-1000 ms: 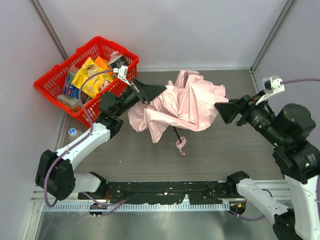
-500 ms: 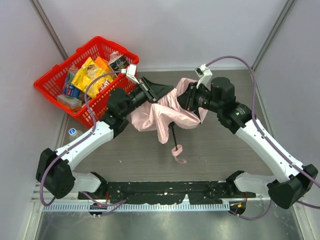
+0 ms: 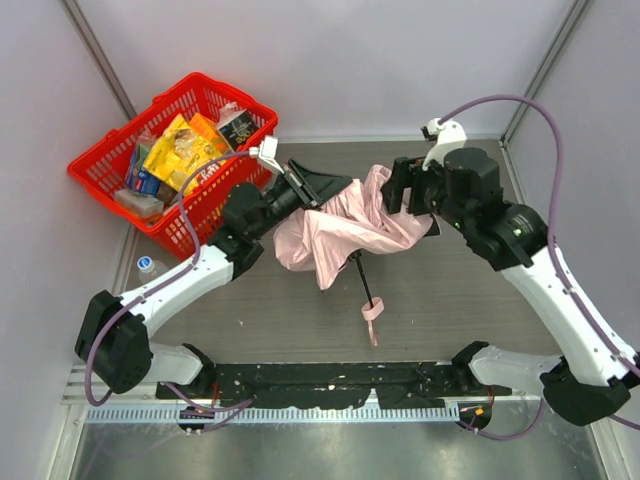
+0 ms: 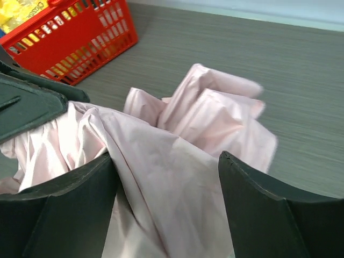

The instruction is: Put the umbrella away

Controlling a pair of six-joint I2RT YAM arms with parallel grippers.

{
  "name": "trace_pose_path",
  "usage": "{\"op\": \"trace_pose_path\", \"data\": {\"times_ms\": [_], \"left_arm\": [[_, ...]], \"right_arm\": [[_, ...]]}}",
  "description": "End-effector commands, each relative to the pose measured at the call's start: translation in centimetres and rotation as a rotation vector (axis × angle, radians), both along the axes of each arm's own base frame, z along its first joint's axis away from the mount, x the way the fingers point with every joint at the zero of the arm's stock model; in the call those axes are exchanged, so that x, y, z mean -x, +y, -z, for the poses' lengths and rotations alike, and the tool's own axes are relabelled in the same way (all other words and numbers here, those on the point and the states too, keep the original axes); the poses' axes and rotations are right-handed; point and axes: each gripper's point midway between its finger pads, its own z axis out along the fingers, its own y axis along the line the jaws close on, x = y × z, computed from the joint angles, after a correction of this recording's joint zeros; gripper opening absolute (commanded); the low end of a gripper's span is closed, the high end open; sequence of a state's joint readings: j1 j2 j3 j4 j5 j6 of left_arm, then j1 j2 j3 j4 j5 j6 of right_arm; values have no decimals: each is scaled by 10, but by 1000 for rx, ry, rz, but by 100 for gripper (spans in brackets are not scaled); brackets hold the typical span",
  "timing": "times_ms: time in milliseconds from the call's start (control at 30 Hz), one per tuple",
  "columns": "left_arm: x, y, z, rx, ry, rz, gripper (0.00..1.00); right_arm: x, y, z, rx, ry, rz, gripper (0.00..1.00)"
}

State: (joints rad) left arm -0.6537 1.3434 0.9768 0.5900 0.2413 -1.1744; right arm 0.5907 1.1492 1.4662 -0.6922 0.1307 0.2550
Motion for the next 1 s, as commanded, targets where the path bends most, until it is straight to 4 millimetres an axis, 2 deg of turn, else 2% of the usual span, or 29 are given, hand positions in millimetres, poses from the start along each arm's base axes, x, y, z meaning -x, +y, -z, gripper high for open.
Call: {"op": "trace_pose_path", "data": {"times_ms": [0,67,167,233,367,400,500,533,600,700,733,767,800,900,967], "left_arm": [[22,13,-45,131,-153,80,0],[28,18,-51,157,-221,118,0],[39,22,-56,182,-299,208,0],[43,23,-56,189,-318,238,0],[47,25,-58,186,-325,235,0],[47,26,-60,182,-327,230,0],[38,26,-55,139,-285,185,0],[34,26,-51,126,-256,169,0],[29,23,-48,107,-211,169,0],[26,19,-44,127,-139,180,0],[24,19,-43,133,-116,176,0],[22,19,-42,136,-86,168,0],[16,19,-34,120,-30,147,0],[11,18,-23,61,21,92,0],[8,19,-20,48,36,76,0]], "right_arm": [[30,-54,-46,79,-122,104,78],[46,-48,-53,35,-144,31,80],[79,-10,-49,-50,-120,-247,83],[89,-4,-52,-92,-103,-282,83],[107,-17,-88,-172,-179,-259,83],[109,-19,-88,-175,-172,-256,83],[130,10,-74,-227,-83,-446,83],[126,20,-67,-251,-70,-469,83],[117,23,-59,-253,-104,-461,84],[98,24,-63,-283,-193,-403,84],[93,28,-50,-278,-169,-400,83],[86,31,-45,-278,-165,-391,82],[80,32,-36,-274,-143,-365,80],[79,45,-30,-326,-163,-399,84],[82,47,-36,-405,-197,-397,87]]}}
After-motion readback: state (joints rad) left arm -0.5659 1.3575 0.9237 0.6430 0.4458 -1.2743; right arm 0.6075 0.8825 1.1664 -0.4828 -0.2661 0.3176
